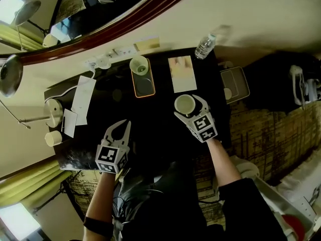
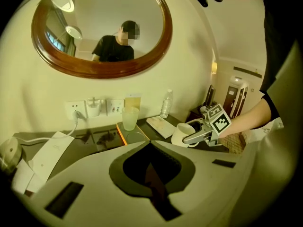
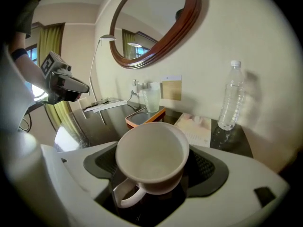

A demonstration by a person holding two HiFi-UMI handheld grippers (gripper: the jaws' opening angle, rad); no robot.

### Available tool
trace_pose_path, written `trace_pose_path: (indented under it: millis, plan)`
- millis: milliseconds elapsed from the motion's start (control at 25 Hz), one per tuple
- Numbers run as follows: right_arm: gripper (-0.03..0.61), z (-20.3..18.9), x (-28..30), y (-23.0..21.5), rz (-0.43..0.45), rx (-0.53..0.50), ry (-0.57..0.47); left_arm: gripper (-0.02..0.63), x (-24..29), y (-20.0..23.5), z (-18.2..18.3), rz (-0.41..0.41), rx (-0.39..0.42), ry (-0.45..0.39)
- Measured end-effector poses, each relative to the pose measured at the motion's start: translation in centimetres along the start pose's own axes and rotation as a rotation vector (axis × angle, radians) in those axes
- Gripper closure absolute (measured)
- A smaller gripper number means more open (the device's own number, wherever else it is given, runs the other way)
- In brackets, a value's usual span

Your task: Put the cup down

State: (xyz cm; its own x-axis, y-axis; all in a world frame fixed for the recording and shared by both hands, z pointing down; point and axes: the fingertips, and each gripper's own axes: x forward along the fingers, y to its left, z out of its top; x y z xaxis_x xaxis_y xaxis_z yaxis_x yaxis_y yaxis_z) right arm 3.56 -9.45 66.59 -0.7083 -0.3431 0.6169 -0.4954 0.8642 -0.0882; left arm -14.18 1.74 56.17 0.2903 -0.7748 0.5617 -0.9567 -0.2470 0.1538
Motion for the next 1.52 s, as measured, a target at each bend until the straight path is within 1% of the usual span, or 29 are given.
trace_pose_path:
  millis: [160,240,360,440,520,680,880,1160,1360,1520]
  plan:
    - [0.147,2.7,1.7,0.9,0.076,-0.064,-0.017,0.614,-0.1,1.4,-1.3,0.024,0.008,-0.019]
    - [0.147,4.4,2.8,1.4,0.121,-0.097,-0.031,0.614,-0.1,1.7,-1.3,0.032,-0.003,-0.028]
    - [0.147,7.0,4.6,2.6,0.18,-0.152,-0.05,0.614,-0.4,2.2,-1.6,0.044,0.003,-0.028]
    - [0.147,8.7,5.8,3.3,0.207,-0.178,-0.062,0.614,-0.5,2.4,-1.7,0.049,0.0,-0.032]
    - [0.147,10.2,7.0,4.0,0.231,-0.196,-0.069,0.614,-0.8,2.4,-1.3,0.053,-0.024,-0.026]
    - [0.147,11.9,9.3,5.6,0.268,-0.222,-0.063,0.614,-1.4,2.7,-1.3,0.058,-0.044,-0.021]
    - [0.147,12.0,12.2,6.0,0.266,-0.247,-0.046,0.614,-2.0,3.7,-2.1,0.078,-0.044,-0.026]
    - [0.146,12.1,13.8,6.4,0.262,-0.222,-0.033,0.614,-2.7,4.8,-2.6,0.106,-0.059,-0.029]
    - [0.141,12.5,14.0,6.6,0.249,-0.207,-0.046,0.614,-3.0,5.0,-2.6,0.127,-0.085,-0.029]
    - [0.134,12.3,14.5,6.1,0.239,-0.204,-0.067,0.614,-3.1,5.0,-2.9,0.121,-0.069,-0.027]
